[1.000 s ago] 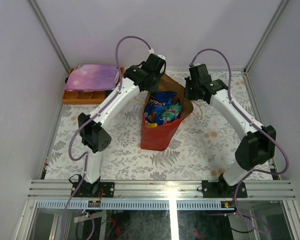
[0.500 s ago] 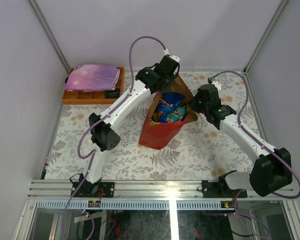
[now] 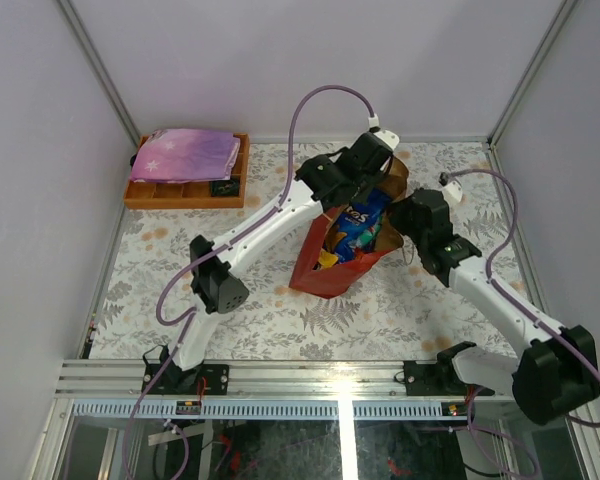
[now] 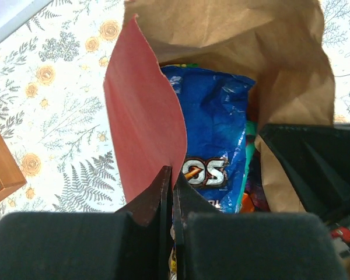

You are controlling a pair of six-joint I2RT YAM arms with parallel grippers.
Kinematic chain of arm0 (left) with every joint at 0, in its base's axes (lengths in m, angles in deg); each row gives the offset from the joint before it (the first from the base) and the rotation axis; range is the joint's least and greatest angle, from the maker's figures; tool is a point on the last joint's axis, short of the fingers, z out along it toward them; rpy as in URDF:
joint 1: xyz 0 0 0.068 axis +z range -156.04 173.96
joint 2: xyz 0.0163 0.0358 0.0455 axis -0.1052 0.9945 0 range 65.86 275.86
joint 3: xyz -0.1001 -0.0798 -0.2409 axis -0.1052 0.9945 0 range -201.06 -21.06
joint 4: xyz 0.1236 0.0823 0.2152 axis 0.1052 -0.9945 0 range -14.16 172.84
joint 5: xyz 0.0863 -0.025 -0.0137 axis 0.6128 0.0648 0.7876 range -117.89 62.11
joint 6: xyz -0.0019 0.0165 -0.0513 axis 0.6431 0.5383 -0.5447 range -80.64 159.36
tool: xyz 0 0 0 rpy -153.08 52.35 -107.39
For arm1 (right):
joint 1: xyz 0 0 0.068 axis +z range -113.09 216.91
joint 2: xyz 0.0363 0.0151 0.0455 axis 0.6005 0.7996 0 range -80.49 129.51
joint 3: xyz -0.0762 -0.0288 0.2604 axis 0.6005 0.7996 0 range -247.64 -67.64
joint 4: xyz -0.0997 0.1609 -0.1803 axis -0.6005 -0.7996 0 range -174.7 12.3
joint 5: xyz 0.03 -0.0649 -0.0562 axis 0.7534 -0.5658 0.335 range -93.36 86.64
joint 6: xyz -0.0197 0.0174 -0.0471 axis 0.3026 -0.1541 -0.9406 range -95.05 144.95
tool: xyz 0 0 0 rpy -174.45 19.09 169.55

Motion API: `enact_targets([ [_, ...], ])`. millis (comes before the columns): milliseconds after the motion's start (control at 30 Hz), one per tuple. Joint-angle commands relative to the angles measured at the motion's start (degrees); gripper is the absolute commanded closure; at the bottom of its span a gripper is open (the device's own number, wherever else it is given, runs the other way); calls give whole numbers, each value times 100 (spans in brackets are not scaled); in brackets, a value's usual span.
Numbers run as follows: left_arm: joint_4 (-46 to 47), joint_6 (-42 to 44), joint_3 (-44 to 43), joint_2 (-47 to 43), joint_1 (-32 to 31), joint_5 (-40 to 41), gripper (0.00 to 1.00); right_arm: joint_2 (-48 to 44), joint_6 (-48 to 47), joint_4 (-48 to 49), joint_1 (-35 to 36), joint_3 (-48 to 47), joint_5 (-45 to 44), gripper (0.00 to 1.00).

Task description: Take the snacks out of the paper bag

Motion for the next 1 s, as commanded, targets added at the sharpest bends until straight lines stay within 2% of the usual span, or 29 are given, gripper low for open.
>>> enact_targets([
  [0,1120,12,-117,-371,-428,-78,100,-730,500,1975,31,446,-134,100],
  [100,1125,26,-192,-175,-668,149,100,-1152,522,2000,35,1169,-95,100],
  [233,1157,-82,-324,83,-979,285,100,-2169,652,1810,33,2296,-318,100],
  [267,1200,-128,-327,116,-1037,255,100,-2479,695,1697,28,2516,-417,96],
  [400,1401,-281,-294,176,-1329,155,100,-3922,908,557,35,3201,-850,72],
  [467,1490,-319,-263,236,-1553,156,100,-4726,1081,-170,35,3407,-1082,57],
  [667,1593,-400,-284,588,-2140,500,100,-6680,2036,-2561,31,3595,-1406,22],
  [767,1613,-561,-168,639,-2262,619,98,-6773,2428,-3312,35,3542,-1223,17],
  [833,1651,-632,-67,614,-2330,712,96,-6522,2497,-3365,35,3586,-907,17],
  [900,1663,-669,-19,587,-2388,767,84,-6202,2584,-3263,29,3651,-771,16],
  [967,1666,-687,12,522,-2421,802,77,-5880,2668,-3093,35,3720,-639,17],
])
